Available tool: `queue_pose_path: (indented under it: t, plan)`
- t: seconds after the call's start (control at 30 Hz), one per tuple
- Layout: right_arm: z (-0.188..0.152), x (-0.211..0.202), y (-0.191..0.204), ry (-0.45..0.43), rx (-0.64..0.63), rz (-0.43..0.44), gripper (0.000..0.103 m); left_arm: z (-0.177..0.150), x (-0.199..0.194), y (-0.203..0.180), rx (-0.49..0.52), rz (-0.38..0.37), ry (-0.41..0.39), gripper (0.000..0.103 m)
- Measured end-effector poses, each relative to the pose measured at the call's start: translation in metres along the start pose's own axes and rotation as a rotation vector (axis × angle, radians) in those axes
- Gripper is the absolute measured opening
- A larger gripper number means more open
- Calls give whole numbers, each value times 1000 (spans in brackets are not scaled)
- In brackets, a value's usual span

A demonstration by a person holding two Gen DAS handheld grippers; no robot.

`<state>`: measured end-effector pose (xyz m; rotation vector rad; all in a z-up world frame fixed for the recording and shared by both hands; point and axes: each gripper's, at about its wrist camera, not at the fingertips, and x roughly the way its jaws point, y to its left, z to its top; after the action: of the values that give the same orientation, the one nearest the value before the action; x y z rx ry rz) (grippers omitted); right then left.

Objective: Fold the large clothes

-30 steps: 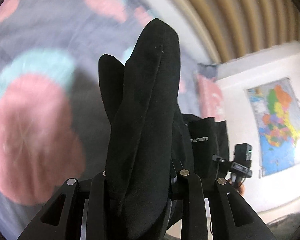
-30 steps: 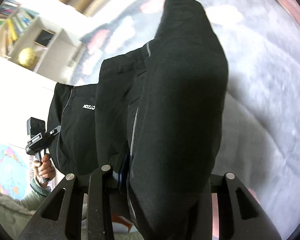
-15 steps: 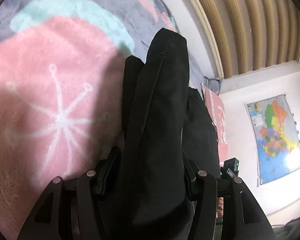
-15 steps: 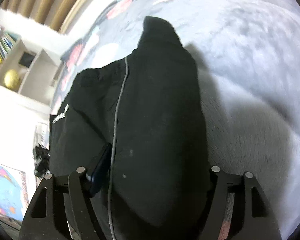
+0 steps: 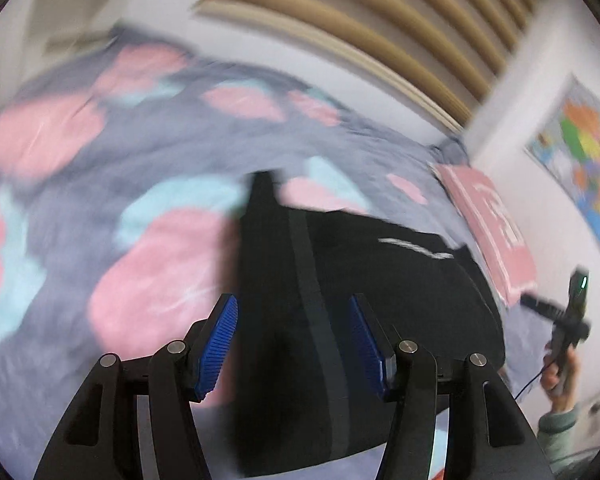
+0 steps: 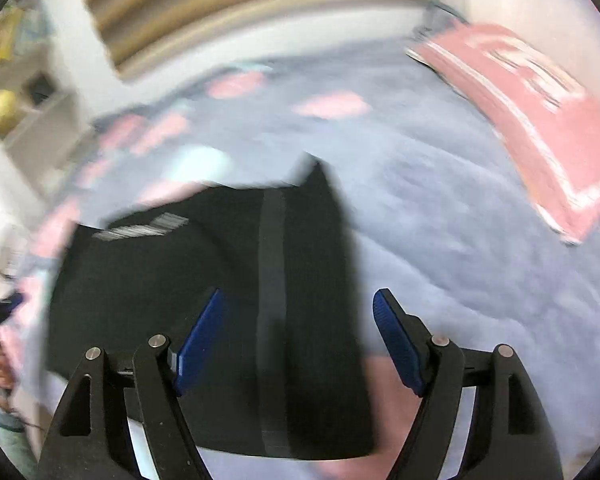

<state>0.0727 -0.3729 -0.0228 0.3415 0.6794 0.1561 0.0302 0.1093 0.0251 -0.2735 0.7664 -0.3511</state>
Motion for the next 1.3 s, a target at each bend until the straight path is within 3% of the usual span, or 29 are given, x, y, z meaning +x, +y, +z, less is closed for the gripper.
queue_pose_path:
  t: [0.1, 0.17, 0.27, 0.3, 0.37, 0.67, 1.0, 1.07, 1.17, 1.2, 1.3]
  plan:
    - [-11, 29, 55, 40, -111, -85, 86, 3, 29, -56, 104, -44, 15, 62]
    - [-22, 51, 76, 78, -170, -120, 86, -4, 65, -87, 143, 8, 65, 62]
    - [-52, 89, 73, 185, -168, -76, 86, -23, 122, -94, 142, 92, 191, 62]
    - [-58, 106, 74, 202, -163, -97, 88, -31, 138, -88, 119, 115, 216, 61]
    - [-65, 120, 76, 166, -175, -138, 94, -41, 144, -84, 97, 114, 182, 62]
    - [-79, 107, 73, 135, -123, -124, 96, -55, 123, -89, 138, 129, 106, 62]
    - [-109, 76, 63, 90, -49, -106, 100, -76, 97, -92, 134, 139, 120, 73]
    - [-106, 68, 63, 94, -33, -110, 100, -75, 88, -97, 127, 175, 124, 73]
    - [-102, 44, 70, 50, -6, -120, 100, -72, 66, -104, 129, 239, 54, 73]
    - [-101, 33, 73, 24, -2, -145, 100, -70, 54, -110, 147, 284, 15, 73]
    - [-92, 0, 82, -44, 36, -273, 101, -60, 24, -126, 218, 508, -98, 73]
